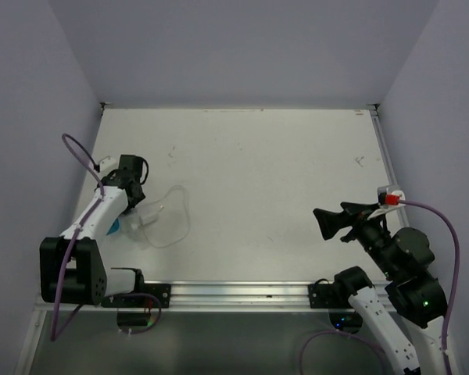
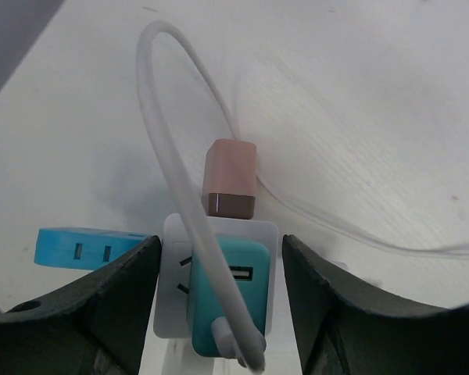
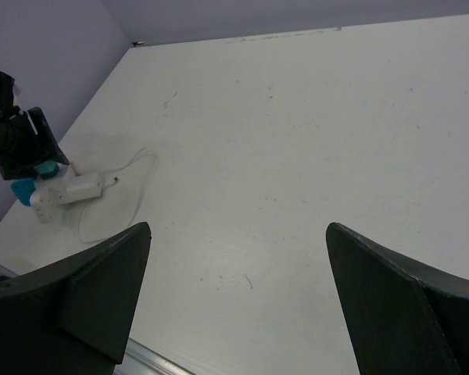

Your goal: Pull the plug off the socket

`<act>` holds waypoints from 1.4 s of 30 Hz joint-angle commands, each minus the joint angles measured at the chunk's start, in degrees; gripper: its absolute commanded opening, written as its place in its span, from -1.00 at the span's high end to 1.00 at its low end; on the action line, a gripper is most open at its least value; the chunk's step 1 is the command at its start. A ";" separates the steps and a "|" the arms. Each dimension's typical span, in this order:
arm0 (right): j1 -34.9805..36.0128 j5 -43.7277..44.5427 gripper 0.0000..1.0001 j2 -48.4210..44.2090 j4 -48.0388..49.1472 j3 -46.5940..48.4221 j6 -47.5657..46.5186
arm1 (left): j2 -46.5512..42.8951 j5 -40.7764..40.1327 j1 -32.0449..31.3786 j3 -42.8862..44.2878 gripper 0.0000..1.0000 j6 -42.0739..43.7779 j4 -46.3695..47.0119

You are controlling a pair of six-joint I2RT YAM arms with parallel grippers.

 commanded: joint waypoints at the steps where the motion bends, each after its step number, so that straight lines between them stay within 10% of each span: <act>1: 0.37 -1.48 -0.98 1.51 1.01 1.97 1.02 | 2.29 11.76 -5.56 1.24 -0.33 -0.30 8.71; 23: 0.37 1.16 -0.98 1.42 -3.29 5.14 -0.38 | 24.27 14.93 -37.39 25.50 -0.55 0.75 15.66; 31: 0.37 1.51 -0.97 1.60 -3.65 5.40 -0.39 | 16.81 12.56 -37.75 26.47 -0.97 0.22 14.96; 42: 0.37 2.30 -0.98 1.95 -4.08 6.28 -1.00 | -0.06 10.88 -37.75 20.07 -0.99 -5.31 16.27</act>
